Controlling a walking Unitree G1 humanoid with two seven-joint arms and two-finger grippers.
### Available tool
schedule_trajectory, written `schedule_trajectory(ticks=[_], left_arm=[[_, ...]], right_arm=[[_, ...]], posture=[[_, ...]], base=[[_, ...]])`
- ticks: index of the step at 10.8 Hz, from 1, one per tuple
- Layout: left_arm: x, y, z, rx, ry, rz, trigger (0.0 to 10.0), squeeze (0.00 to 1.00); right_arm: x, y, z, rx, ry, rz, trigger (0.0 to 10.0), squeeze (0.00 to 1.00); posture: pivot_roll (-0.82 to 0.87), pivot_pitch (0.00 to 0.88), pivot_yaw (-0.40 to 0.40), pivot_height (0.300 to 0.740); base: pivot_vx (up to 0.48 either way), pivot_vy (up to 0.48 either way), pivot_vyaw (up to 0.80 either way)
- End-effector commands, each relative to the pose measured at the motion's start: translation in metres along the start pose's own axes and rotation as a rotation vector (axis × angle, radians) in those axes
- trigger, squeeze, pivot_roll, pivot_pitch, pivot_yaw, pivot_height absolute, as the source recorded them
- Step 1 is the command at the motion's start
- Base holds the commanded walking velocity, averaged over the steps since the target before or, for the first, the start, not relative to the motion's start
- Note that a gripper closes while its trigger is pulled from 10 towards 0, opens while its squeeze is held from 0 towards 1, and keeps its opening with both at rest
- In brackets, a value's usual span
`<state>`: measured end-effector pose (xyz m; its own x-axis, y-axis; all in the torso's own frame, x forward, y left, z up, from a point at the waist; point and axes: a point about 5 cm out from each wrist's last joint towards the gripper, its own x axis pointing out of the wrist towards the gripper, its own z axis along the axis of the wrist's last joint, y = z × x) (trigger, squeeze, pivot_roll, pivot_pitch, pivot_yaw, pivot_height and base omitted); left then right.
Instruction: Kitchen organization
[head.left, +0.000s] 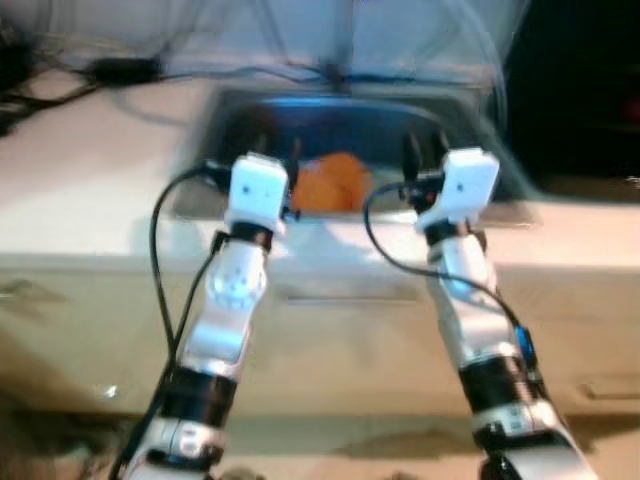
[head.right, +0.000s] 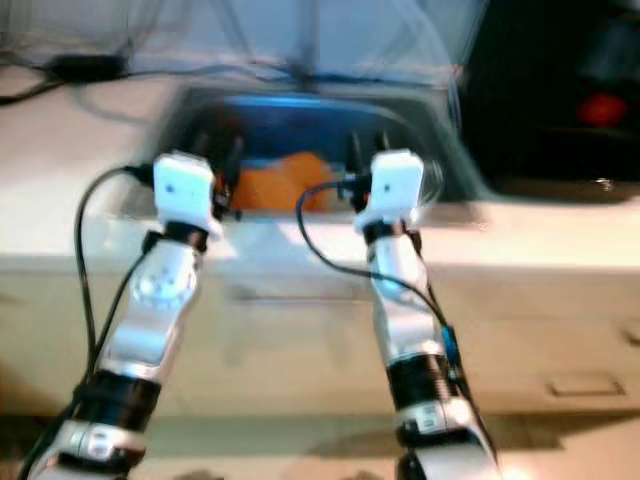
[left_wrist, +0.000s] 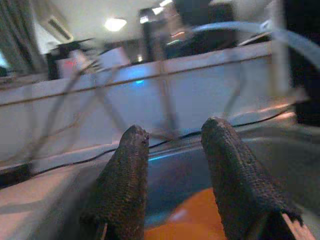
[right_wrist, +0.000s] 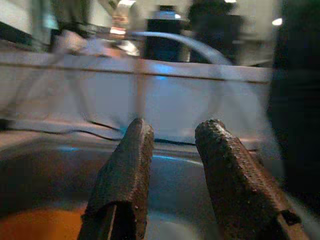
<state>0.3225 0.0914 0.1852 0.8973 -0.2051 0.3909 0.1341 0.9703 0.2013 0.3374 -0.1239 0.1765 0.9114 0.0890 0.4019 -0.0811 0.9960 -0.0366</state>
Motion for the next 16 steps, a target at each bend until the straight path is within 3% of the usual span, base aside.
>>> schedule_trajectory(ticks=[1, 8, 12, 14, 15, 16], left_arm=[[0.002, -0.003, 0.003, 0.011, -0.019, -0.019, 10.0, 0.0], [0.002, 0.004, -0.004, 0.025, 0.007, -0.012, 10.0, 0.0], [-0.022, 0.024, -0.05, 0.066, 0.171, 0.031, 10.0, 0.0], [-0.058, 0.026, -0.098, 0.035, 0.395, 0.024, 10.0, 0.0], [-0.086, 0.029, -0.127, 0.006, 0.558, 0.037, 10.0, 0.0], [-0.124, 0.029, -0.154, 0.027, 0.741, 0.014, 10.0, 0.0]], right_arm=[[0.001, -0.005, 0.004, 0.011, -0.009, -0.027, 10.0, 0.0], [-0.004, -0.032, -0.004, -0.027, 0.026, -0.112, 10.0, 0.0], [-0.024, -0.048, -0.036, -0.077, 0.16, -0.115, 10.0, 0.0], [-0.053, -0.052, -0.078, -0.025, 0.367, -0.092, 10.0, 0.0], [-0.076, -0.054, -0.103, -0.011, 0.519, -0.077, 10.0, 0.0], [-0.102, -0.054, -0.124, -0.028, 0.666, -0.059, 10.0, 0.0]], posture=[[0.02, 0.0, -0.002, 0.74], [0.01, 0.027, 0.009, 0.74], [0.01, 0.028, 0.006, 0.74], [0.01, 0.03, 0.003, 0.74], [0.0, 0.029, 0.003, 0.74], [0.01, 0.027, 0.001, 0.74]], base=[[0.0, -0.48, 0.0], [0.0, -0.48, 0.0], [0.0, -0.429, 0.0], [0.0, 0.0, 0.0], [0.0, 0.0, 0.0], [0.0, 0.0, 0.0]])
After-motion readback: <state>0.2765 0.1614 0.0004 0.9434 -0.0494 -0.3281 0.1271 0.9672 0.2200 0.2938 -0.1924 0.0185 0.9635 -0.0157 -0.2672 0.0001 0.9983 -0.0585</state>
